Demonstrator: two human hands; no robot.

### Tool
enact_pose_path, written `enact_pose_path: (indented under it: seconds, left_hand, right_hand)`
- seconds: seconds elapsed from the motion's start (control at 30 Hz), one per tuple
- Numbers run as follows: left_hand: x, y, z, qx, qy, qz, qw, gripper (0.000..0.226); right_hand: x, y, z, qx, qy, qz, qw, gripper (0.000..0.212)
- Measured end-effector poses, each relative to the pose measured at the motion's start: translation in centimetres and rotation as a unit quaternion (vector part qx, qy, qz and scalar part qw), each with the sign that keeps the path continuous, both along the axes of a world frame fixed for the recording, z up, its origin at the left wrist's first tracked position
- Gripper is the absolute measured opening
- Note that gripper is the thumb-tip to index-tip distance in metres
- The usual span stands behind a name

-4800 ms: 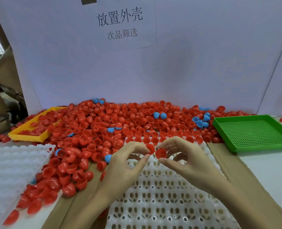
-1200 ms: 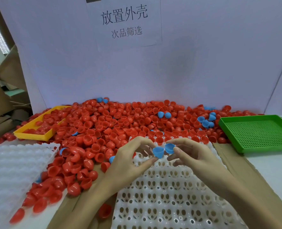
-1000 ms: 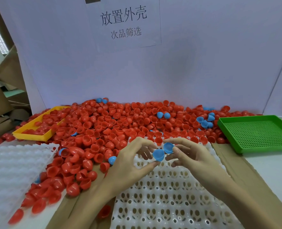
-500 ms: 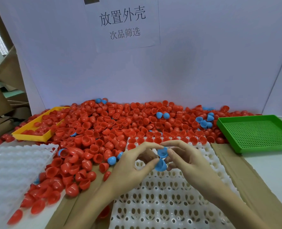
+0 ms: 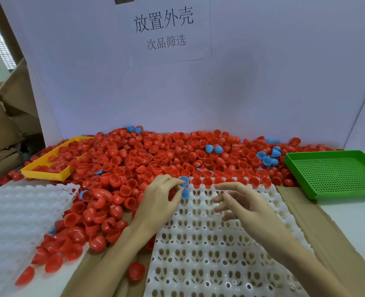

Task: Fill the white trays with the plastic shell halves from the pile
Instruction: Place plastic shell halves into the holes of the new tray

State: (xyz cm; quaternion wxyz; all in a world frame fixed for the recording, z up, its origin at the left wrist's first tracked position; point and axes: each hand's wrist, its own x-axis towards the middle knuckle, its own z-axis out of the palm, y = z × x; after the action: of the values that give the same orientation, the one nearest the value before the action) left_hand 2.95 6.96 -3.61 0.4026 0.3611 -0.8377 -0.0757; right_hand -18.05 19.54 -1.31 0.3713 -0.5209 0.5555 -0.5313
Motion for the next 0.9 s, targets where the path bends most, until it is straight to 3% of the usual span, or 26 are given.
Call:
enact_pose_path:
  seconds: [0.3,0.4,0.5,0.63,0.73,0.9]
  left_hand:
    - [0.4,0.0,-0.1,0.011,-0.021,-0.052,0.998,0.009]
    - [0.6,0.1,-0.2,0.029,-0.045,-0.063,0.997,0.013]
    - [0.8,-0.2,0.1,0.064,-0.012,-0.065,0.996,0.016]
    - [2.5,-2.1,0.4,0.058,0.031,0.030,0.997,0.014]
    - [4.7,-4.0,-0.3,0.025,-0.040,0.134,0.990,0.022]
    - [5.7,-5.4,-1.4,0.079,-0.137,0.142,0.977,0.042]
  right_hand:
    - [0.0,-0.2,-0.2,0.007,0.003,-0.008,1.000,0.023]
    - [0.0,-0.2,-0.2,0.007,0.005,-0.008,1.000,0.023]
    - [0.0,-0.3,-0.1,0.009,0.002,-0.009,1.000,0.023]
    - [-0.1,-0.2,-0.1,0.011,-0.007,-0.007,1.000,0.022]
    - [-0.2,-0.2,0.0,0.011,-0.008,-0.007,1.000,0.022]
    - [-0.1,-0.2,0.0,0.015,-0.006,-0.007,1.000,0.023]
